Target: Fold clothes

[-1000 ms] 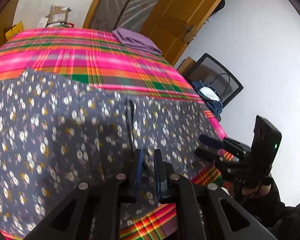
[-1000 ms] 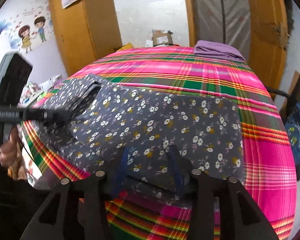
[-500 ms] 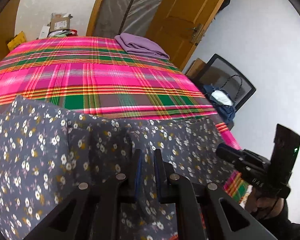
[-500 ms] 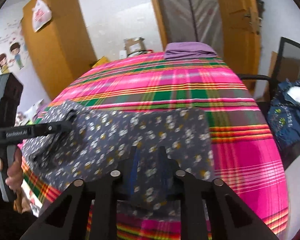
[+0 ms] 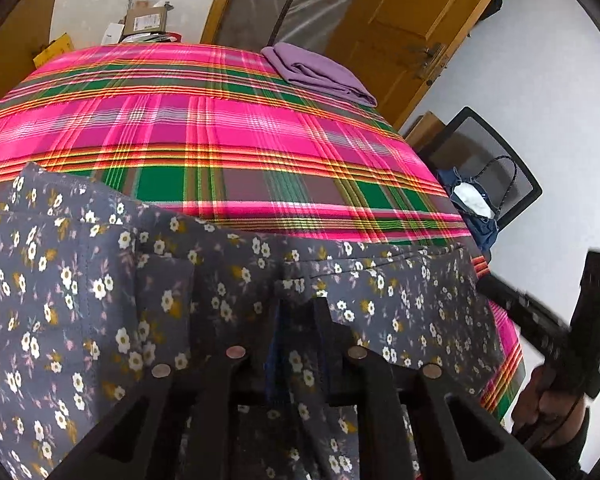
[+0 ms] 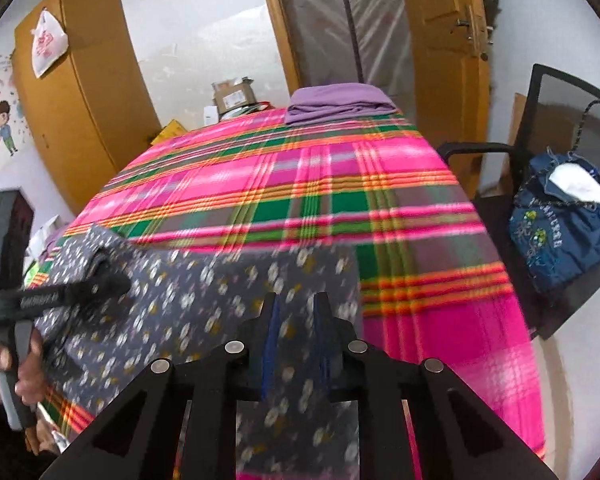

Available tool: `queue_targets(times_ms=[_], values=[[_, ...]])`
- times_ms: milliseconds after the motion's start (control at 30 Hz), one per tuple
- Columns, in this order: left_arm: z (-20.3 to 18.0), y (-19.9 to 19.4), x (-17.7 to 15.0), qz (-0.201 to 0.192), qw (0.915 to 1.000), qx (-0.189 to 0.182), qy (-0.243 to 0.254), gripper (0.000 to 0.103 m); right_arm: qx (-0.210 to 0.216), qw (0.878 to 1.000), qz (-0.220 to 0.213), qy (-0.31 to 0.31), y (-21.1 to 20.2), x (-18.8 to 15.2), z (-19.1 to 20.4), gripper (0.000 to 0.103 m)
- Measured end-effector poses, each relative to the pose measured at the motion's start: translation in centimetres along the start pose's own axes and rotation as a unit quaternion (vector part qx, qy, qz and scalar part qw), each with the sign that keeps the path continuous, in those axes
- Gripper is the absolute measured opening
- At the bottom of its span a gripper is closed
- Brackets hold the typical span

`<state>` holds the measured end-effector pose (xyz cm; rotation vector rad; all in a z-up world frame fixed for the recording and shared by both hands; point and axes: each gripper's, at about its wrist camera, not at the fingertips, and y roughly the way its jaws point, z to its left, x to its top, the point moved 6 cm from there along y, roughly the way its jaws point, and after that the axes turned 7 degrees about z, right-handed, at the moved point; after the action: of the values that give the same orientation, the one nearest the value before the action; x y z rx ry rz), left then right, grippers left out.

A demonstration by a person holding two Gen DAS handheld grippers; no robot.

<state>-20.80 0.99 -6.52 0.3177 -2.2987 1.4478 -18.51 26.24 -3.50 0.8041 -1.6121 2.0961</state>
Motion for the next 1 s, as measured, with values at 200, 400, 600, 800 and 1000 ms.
queue_targets(times_ms=[200,400,600,800,1000], values=[[-0.1,-0.4,-0.3,0.004,1.0,0.008,0.003,0.017,-0.01,0.999,0.046,0.018,3.4,1.5,-1.4,0.015],[-0.9,-1.2,-1.2,-0.003,0.9995,0.024,0.021,0.017,0.01,1.0,0.017,0.015,1.3,0.6,-0.8,0.017],[-1.5,-1.9,-2.4,-0.006,0.9987,0.035,0.037,0.017,0.02,1.0,0.007,-0.006,-0.4,-1.4,0.3,0.018],[-1.6,-2.0,-3.6,-0.009,0.9978,0.048,0.046,0.017,0.025,0.999,0.011,-0.034,-0.6,-2.8,1.7,0.018],[-1.9,-3.0,-4.6,-0.029,0.9972,0.039,0.057,0.017,0.036,0.997,0.012,-0.061,-0.3,-3.9,3.3,0.018]])
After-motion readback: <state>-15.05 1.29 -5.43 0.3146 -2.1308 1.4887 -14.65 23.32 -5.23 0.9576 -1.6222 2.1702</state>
